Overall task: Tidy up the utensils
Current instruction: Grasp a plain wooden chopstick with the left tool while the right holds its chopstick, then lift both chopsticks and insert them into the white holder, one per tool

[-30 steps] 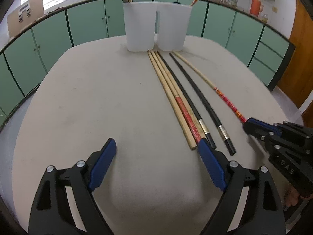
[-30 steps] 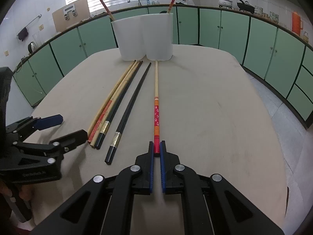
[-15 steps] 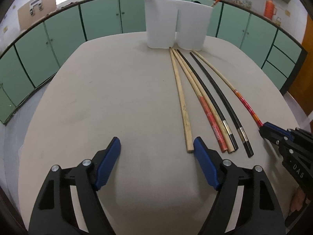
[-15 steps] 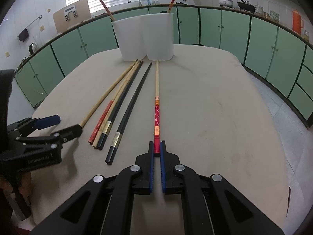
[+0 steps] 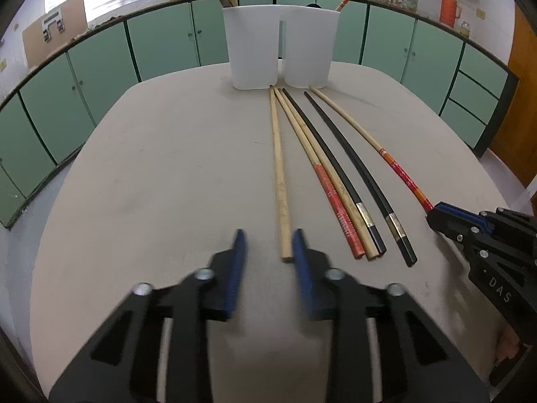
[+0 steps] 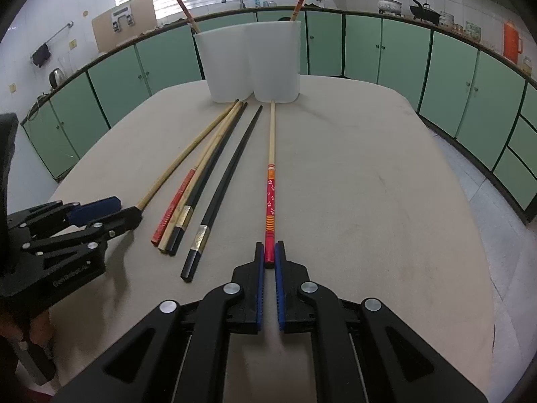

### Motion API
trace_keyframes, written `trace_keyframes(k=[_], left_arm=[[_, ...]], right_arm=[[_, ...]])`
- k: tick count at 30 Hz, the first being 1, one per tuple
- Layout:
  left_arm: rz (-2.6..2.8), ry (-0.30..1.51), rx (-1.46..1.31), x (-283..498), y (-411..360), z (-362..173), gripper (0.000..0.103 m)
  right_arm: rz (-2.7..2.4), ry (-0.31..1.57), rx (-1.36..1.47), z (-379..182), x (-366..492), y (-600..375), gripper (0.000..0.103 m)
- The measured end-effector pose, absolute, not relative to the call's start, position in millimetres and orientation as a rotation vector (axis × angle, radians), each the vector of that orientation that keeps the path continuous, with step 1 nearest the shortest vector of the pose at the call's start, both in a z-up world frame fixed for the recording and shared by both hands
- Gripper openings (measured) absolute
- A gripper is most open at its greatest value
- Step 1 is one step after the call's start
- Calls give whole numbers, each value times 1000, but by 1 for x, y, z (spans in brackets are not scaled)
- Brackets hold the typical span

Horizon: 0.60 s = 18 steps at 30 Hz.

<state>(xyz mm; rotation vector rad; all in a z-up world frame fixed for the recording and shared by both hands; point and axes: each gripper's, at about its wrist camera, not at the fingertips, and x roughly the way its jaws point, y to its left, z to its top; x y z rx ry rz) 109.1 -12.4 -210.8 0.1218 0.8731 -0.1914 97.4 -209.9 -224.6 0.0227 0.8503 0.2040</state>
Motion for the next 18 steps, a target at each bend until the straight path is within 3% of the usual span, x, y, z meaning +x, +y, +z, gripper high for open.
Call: trace_keyframes(k=[2,9,18], left_arm=[[-204,876,111,109,-13,-211,6],[-202,848,85,105,-5,-197,6],[-199,682,115,92,0,-130,6]], right_arm=[[204,848,23,-225,98,-211,6],[216,808,63,-213,93,-221,6],[220,655,53,-151,80,-233,6]])
